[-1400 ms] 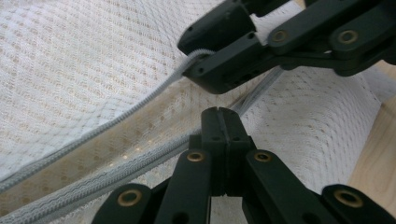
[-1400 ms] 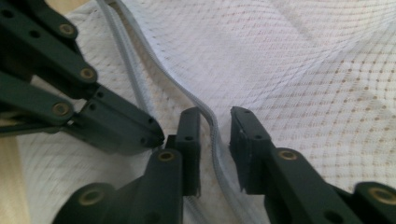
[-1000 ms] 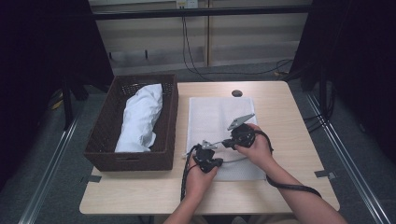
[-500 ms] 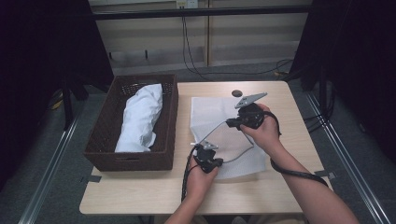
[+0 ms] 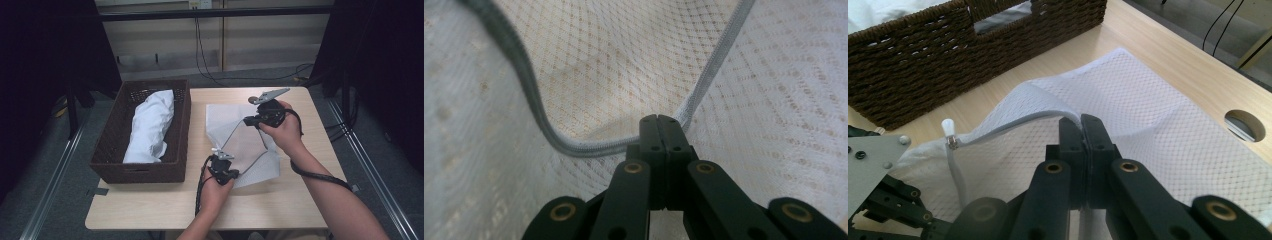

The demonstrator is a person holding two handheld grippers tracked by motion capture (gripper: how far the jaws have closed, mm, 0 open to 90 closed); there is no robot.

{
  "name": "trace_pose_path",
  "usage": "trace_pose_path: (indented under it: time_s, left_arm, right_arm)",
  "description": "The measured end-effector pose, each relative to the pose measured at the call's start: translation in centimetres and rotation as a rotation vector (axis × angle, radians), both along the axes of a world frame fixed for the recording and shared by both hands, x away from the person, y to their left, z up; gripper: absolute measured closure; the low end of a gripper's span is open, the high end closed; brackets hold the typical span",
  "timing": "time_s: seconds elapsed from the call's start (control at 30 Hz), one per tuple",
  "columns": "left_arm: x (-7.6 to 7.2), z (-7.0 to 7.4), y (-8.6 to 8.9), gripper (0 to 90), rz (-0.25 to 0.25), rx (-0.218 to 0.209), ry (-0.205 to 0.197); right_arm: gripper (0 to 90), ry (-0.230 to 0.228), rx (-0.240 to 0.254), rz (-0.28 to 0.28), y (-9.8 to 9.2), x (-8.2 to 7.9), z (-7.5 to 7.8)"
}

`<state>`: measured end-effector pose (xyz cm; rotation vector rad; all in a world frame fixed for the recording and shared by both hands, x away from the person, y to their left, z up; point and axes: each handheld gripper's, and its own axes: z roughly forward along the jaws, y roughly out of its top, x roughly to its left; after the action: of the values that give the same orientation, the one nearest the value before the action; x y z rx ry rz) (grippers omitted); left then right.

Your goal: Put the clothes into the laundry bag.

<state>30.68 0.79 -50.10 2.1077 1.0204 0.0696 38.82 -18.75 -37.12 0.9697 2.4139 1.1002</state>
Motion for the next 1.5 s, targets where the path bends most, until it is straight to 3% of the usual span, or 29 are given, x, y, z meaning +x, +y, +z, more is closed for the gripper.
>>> trace_pose_path:
  time_s: [0.43, 0.67, 0.83, 0.87, 0.9, 0.93, 1.1, 1.23, 1.33, 1.5]
  left_arm:
    - [0.0, 0.0, 0.0, 90.0, -0.003, 0.004, 0.002]
    - [0.2, 0.0, 0.1, 89.4, 0.001, -0.021, 0.025]
    - [0.5, 0.1, 0.0, 81.5, 0.004, -0.048, 0.070]
    - [0.6, 0.2, 0.0, 75.8, -0.011, -0.041, 0.071]
    - [0.6, 0.4, -0.1, 75.8, -0.019, -0.046, 0.079]
    - [0.6, 0.6, -0.3, 73.2, -0.002, -0.064, 0.075]
    - [1.0, 2.3, -0.2, 61.8, -0.017, -0.078, 0.057]
    - [1.1, 3.6, -0.1, 47.6, -0.022, -0.053, 0.021]
    - [1.3, 4.4, 0.0, 35.7, -0.021, -0.075, 0.032]
    - [1.4, 5.8, 0.5, 27.6, -0.028, -0.065, 0.016]
  right_arm:
    - [89.2, -0.002, 0.021, -0.026, -0.4, 0.7, 1.0]
    - [89.2, -0.006, -0.012, -0.007, 0.1, 0.7, 1.1]
    - [89.2, 0.001, -0.012, 0.014, 0.2, 0.6, 0.7]
    - [89.2, 0.006, -0.020, 0.019, 0.2, 0.5, 0.4]
    - [89.2, 0.006, -0.020, 0.019, 0.2, 0.5, 0.4]
    - [89.2, 0.007, -0.019, 0.027, 0.2, 0.5, 0.3]
    - [89.2, 0.012, -0.024, 0.030, 0.2, 0.5, -0.5]
    - [89.2, 0.020, -0.024, 0.031, 0.1, 0.4, -1.0]
    - [89.2, 0.026, -0.034, 0.035, 0.2, 0.4, -1.2]
    - [89.2, 0.026, -0.044, 0.040, 0.3, 0.3, -1.3]
